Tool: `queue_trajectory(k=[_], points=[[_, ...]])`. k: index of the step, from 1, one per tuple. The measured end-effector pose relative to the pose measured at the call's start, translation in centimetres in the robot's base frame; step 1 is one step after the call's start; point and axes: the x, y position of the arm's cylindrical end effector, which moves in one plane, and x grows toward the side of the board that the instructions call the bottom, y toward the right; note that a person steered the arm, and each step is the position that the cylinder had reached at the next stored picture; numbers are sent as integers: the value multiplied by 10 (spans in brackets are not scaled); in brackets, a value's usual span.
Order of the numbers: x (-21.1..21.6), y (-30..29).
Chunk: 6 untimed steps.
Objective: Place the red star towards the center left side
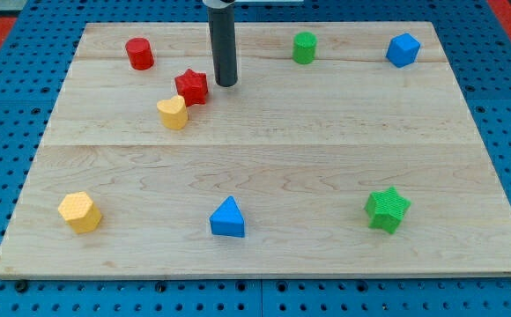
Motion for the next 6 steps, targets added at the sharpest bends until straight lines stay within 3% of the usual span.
queue_trajectory(k=[5, 6], points=[[37, -144], [53, -129]])
